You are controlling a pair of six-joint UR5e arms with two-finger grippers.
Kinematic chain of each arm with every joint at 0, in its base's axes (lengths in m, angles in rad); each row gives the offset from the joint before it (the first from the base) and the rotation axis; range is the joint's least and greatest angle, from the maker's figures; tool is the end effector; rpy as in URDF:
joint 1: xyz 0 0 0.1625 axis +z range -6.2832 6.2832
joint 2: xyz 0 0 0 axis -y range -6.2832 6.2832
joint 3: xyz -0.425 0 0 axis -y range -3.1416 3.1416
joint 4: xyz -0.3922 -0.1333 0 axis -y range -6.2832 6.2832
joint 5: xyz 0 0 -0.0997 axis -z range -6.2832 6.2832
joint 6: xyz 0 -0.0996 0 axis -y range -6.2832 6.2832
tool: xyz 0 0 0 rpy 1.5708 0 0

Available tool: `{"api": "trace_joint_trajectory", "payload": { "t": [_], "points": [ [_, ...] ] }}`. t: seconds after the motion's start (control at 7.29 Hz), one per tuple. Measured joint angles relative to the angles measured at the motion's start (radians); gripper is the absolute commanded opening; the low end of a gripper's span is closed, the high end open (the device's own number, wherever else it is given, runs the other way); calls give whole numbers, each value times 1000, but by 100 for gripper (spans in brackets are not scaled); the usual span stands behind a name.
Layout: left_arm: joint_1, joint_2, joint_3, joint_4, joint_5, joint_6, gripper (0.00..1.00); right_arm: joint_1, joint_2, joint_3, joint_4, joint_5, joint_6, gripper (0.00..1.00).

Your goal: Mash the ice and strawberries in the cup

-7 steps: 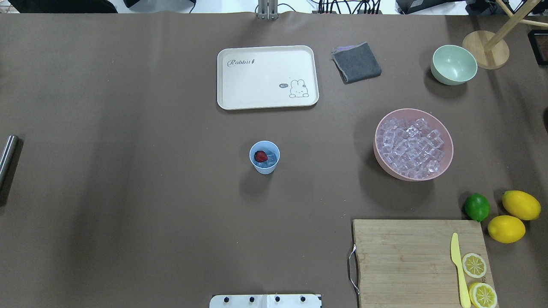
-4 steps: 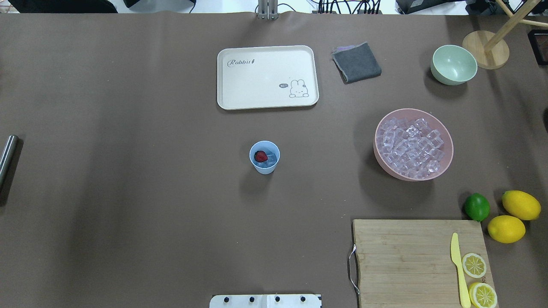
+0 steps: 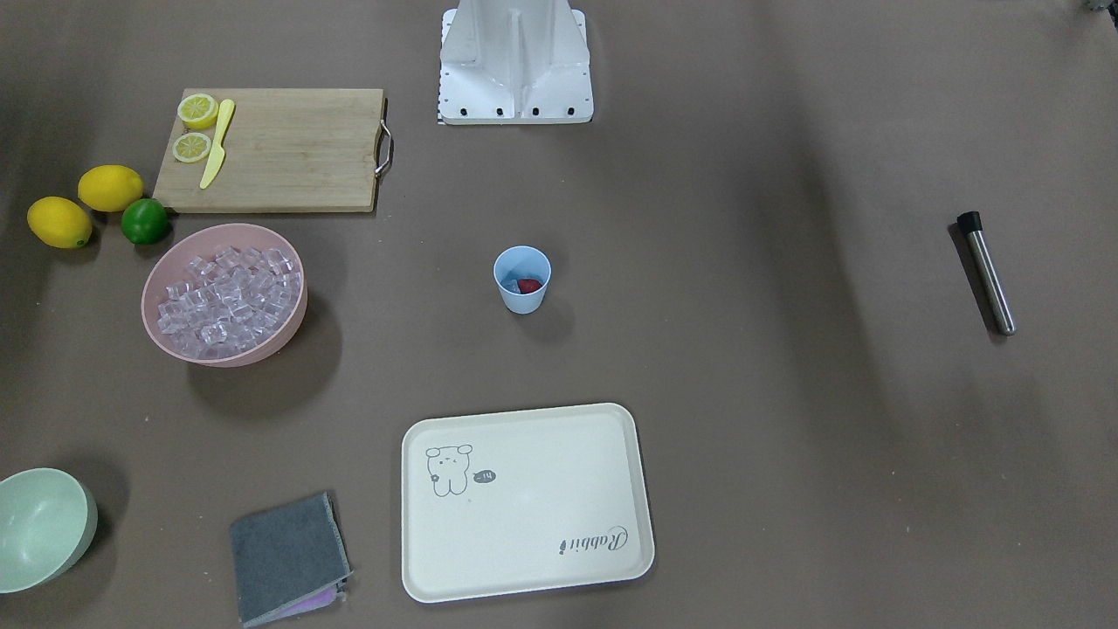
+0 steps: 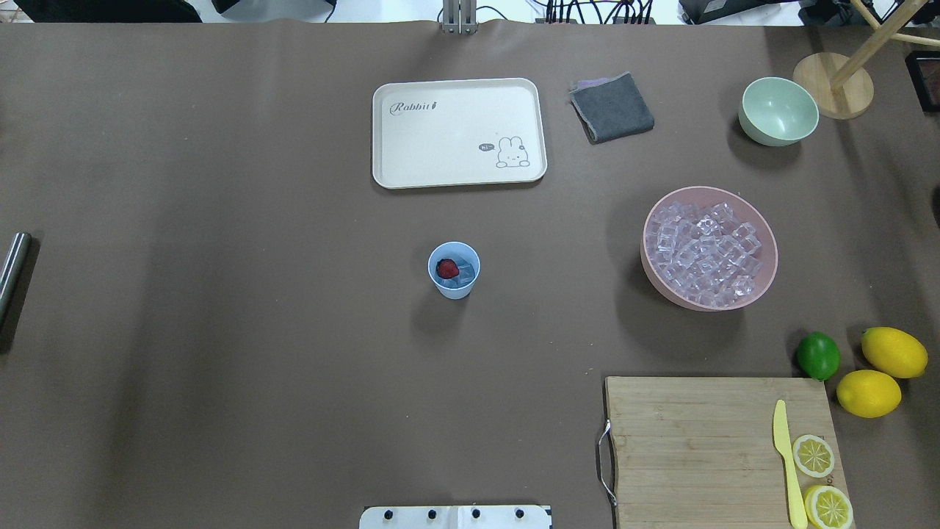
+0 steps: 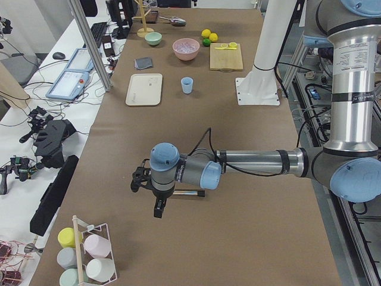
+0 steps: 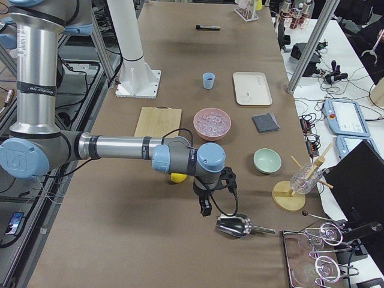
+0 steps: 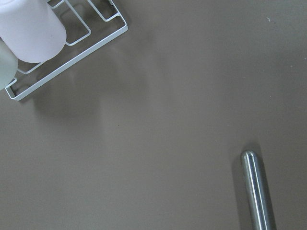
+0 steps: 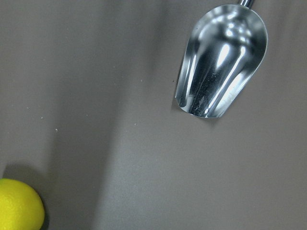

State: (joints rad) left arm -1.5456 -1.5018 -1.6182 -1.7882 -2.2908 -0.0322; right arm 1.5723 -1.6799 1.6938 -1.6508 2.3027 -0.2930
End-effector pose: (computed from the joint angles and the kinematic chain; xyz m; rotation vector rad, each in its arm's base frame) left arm -0.0556 -0.4767 0.6490 0.1666 0.7227 0.0638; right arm 0.0674 -0.4404 0.6600 0.0450 -0.7350 -0.2541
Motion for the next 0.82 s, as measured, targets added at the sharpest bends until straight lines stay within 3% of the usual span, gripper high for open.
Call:
{"api": "trace_joint_trajectory", "payload": {
  "t": [0.82],
  "points": [
    [2,-35,-85,213,-22,1,98,0,0,0,-1,0,0,100]
  ]
}}
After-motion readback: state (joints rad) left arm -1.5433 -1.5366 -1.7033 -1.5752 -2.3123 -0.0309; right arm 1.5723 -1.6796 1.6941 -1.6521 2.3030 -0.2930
